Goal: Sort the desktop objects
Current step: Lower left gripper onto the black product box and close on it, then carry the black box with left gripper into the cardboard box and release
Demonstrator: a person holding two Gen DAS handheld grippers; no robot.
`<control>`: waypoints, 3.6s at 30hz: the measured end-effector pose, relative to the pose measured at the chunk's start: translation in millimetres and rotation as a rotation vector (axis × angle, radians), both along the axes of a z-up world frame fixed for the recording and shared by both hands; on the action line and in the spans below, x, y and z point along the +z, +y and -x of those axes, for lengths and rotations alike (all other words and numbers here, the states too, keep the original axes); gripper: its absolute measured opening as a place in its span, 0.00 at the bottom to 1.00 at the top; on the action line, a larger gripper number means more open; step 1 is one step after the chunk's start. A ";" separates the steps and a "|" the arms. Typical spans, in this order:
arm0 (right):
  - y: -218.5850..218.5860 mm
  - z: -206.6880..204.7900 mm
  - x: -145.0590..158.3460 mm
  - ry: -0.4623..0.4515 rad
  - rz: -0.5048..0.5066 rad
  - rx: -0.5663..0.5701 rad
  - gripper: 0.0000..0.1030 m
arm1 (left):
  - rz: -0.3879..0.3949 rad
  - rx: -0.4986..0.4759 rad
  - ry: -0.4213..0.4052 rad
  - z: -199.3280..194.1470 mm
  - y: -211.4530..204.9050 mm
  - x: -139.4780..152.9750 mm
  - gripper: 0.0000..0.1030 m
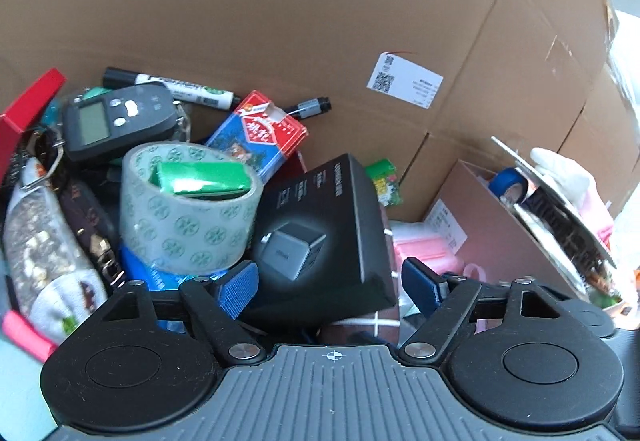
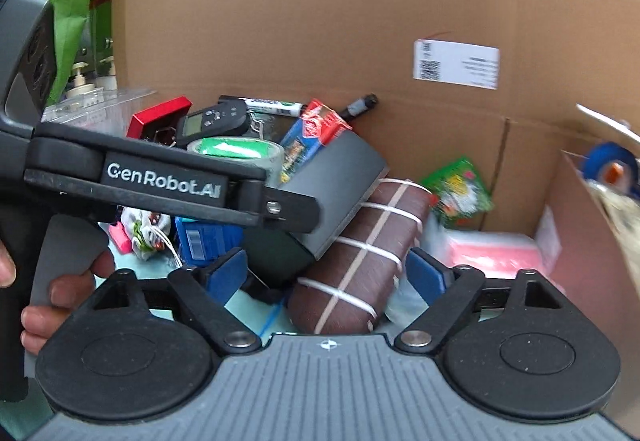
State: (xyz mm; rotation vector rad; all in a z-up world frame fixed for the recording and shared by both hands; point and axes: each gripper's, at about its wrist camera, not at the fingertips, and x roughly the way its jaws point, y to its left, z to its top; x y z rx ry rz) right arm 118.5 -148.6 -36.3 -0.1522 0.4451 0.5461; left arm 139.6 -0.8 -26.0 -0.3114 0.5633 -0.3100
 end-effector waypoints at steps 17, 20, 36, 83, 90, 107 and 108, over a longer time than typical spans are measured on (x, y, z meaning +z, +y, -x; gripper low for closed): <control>17.6 -30.5 -11.3 0.038 -0.053 0.073 0.63 | -0.053 -0.022 0.019 -27.6 -9.2 -3.5 0.69; 15.0 -27.9 -9.6 0.046 -0.059 0.073 0.62 | -0.070 -0.023 0.008 -21.3 -13.4 -1.7 0.67; -3.9 26.7 21.0 0.012 -0.079 0.061 0.60 | -0.064 -0.025 -0.045 40.8 -33.8 29.4 0.60; -261.1 -35.0 96.3 -0.201 -0.247 -0.327 0.69 | -0.105 -0.348 -0.230 -53.2 -287.4 136.3 0.68; -275.4 -26.1 94.7 -0.220 -0.264 -0.378 0.69 | -0.064 -0.374 -0.224 -57.9 -290.1 136.5 0.74; -287.4 -1.3 81.1 -0.209 -0.234 -0.415 0.71 | -0.068 -0.482 -0.196 -47.0 -297.1 131.8 1.00; -286.8 -0.6 81.6 -0.211 -0.232 -0.415 0.72 | -0.054 -0.479 -0.190 -47.4 -294.9 132.5 1.00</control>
